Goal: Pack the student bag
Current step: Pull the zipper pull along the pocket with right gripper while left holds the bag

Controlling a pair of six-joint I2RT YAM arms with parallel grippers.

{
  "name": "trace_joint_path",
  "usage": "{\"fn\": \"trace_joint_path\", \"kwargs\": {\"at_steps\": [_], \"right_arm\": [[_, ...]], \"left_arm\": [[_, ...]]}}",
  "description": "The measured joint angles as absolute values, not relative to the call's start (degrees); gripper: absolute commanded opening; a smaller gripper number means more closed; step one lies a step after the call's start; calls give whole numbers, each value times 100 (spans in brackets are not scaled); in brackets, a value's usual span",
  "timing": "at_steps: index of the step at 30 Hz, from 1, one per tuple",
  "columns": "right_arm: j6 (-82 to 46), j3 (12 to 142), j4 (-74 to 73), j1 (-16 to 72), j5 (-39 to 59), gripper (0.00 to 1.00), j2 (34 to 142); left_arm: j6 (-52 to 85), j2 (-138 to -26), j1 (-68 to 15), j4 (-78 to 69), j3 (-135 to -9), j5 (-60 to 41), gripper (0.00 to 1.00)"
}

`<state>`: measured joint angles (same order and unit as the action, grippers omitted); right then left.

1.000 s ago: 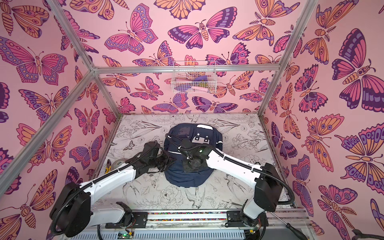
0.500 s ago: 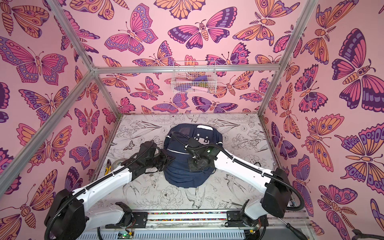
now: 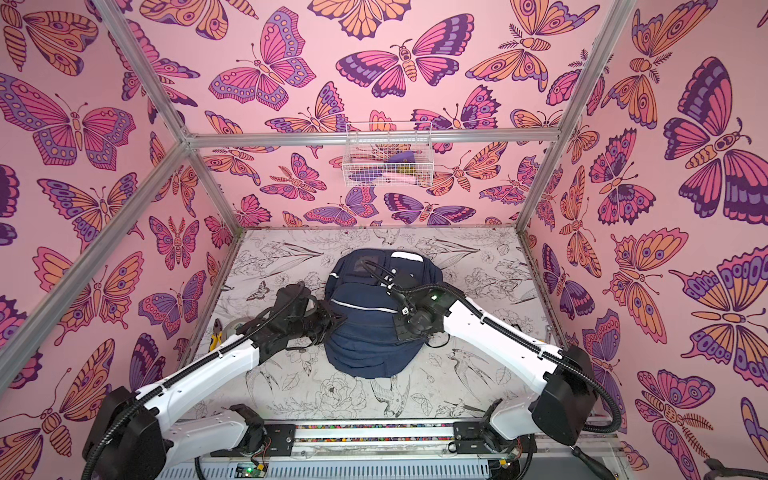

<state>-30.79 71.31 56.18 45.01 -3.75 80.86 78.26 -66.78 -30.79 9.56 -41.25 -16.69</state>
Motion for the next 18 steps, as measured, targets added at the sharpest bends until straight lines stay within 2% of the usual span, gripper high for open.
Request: {"fn": "trace_joint_path", "kwargs": {"at_steps": [9, 18], "right_arm": [[-2648, 7017, 5481, 3907, -255, 0, 7979], [-2318, 7013, 5588, 3131, -886, 0, 8117]], "left_arm": [[7706, -6678, -3087, 956, -4125, -1728, 0], [7546, -6530, -3061, 1199, -4025, -1627, 0]]}}
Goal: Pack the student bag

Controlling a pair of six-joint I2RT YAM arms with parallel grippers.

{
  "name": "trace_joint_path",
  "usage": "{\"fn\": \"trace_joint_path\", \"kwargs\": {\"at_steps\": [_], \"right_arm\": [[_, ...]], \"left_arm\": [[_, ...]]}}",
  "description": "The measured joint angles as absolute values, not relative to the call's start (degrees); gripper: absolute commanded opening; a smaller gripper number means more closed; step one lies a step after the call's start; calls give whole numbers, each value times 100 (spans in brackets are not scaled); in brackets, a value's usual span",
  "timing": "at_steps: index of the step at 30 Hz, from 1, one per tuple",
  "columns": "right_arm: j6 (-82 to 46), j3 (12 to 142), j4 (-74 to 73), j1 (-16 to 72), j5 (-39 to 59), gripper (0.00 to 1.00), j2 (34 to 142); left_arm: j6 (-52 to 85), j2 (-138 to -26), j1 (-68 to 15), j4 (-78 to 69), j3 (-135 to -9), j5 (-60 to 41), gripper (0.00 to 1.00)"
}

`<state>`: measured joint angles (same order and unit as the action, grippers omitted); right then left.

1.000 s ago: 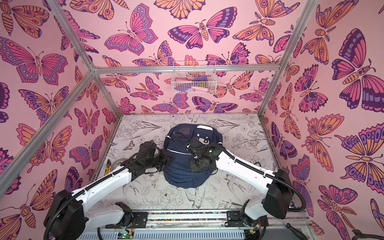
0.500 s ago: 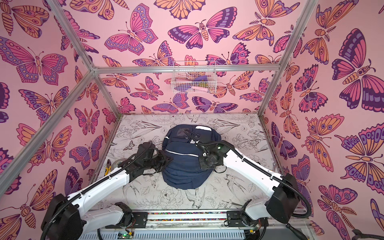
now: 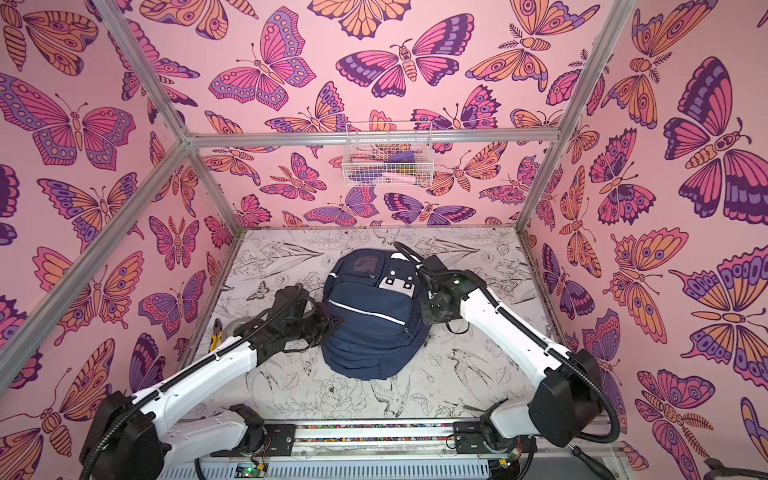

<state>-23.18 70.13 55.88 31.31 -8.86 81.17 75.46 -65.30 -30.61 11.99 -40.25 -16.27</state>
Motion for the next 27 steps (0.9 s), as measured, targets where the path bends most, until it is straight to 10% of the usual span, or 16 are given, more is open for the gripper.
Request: {"fn": "trace_joint_path", "kwargs": {"at_steps": [10, 27], "right_arm": [[-1957, 5863, 4982, 3616, 139, 48, 7144], [-2053, 5806, 4475, 4370, -119, 43, 7802]], "left_arm": [[7592, -6407, -3120, 1212, -3990, -1518, 0], [7703, -6425, -3120, 1216, -3990, -1522, 0]]}}
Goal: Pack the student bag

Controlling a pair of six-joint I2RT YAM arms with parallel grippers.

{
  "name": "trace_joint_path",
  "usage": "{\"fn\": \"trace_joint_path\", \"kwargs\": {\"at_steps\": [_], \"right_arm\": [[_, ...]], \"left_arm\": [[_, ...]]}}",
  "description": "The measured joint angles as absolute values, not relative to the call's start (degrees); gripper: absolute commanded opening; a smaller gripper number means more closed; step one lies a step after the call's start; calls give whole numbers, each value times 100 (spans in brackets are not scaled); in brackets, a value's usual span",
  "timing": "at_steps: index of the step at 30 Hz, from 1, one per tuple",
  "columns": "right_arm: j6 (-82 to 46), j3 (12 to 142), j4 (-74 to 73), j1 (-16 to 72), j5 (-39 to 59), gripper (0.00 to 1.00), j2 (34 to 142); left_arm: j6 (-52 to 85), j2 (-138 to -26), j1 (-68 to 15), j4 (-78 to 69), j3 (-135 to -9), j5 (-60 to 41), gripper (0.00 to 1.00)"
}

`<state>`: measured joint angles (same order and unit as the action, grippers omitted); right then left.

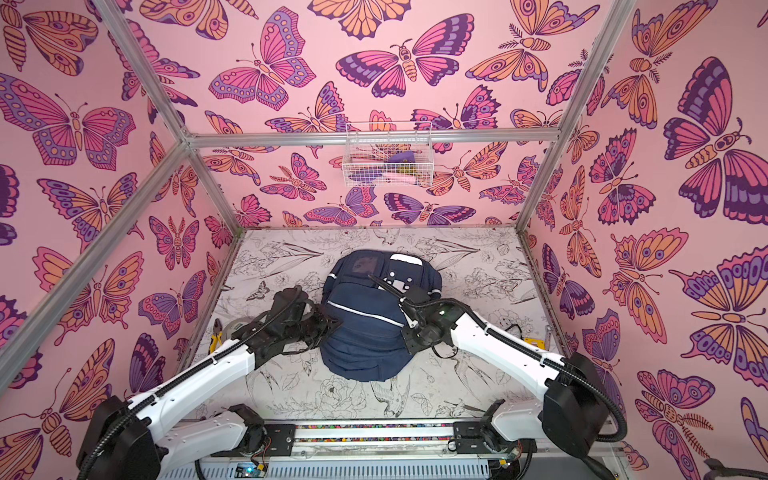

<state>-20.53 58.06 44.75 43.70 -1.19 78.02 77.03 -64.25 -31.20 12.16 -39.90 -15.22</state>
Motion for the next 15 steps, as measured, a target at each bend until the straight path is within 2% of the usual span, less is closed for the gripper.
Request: {"fn": "trace_joint_path", "kwargs": {"at_steps": [6, 10, 15], "right_arm": [[-1986, 5896, 4366, 4370, -259, 35, 8086], [-1922, 5957, 4342, 4370, -329, 19, 8217], [-1900, 5975, 4329, 4381, -362, 8, 8272]], "left_arm": [[7717, -6462, -3120, 1214, -3990, -1540, 0], [7721, -6462, -3118, 1214, -3990, -1542, 0], [7728, -6462, -3114, 1208, -3990, -1544, 0]]}}
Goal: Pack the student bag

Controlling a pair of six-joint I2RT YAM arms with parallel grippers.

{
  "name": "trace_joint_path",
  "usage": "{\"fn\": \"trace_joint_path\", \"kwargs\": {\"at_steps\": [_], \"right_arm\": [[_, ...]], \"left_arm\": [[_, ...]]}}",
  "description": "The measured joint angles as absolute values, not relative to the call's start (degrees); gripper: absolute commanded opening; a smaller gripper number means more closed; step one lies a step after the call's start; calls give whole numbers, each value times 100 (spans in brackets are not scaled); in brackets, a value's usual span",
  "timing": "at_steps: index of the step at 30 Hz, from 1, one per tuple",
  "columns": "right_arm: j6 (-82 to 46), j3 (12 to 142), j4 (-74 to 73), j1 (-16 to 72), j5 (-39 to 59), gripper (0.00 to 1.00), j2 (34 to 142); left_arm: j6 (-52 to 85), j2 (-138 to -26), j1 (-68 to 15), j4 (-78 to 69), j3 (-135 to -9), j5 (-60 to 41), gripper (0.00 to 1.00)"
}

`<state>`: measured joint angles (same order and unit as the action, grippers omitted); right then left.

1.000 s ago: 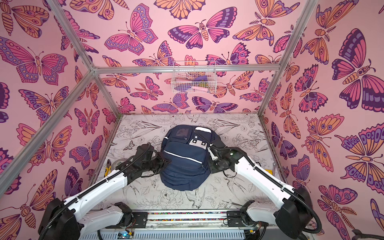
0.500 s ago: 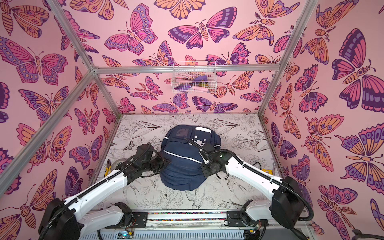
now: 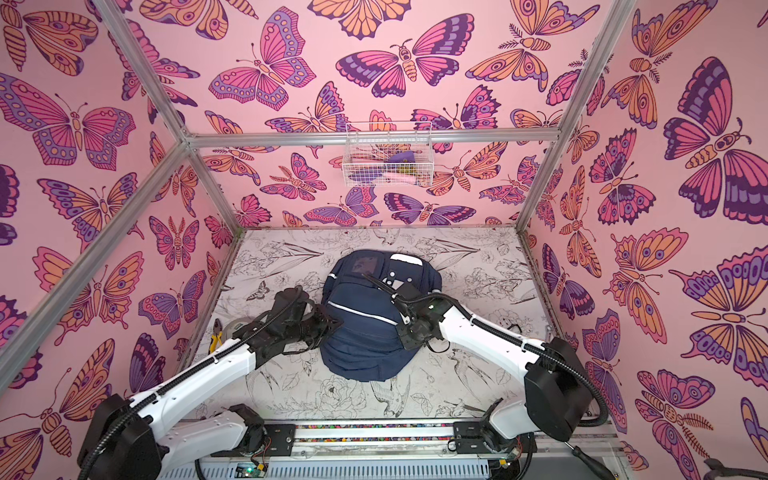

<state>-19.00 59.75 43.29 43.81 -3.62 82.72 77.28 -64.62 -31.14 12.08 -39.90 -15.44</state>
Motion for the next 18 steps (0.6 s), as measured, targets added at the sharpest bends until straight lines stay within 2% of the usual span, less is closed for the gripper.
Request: {"fn": "trace_joint_path", "kwargs": {"at_steps": [3, 18], "right_arm": [[-1879, 5977, 4327, 4399, -355, 0, 8274], [-1883, 6427, 4458, 4047, -534, 0, 8490]], "left_arm": [[7738, -6462, -3105, 1205, -3990, -1557, 0], [7745, -6250, -3076, 1212, -3872, -1649, 0]]}}
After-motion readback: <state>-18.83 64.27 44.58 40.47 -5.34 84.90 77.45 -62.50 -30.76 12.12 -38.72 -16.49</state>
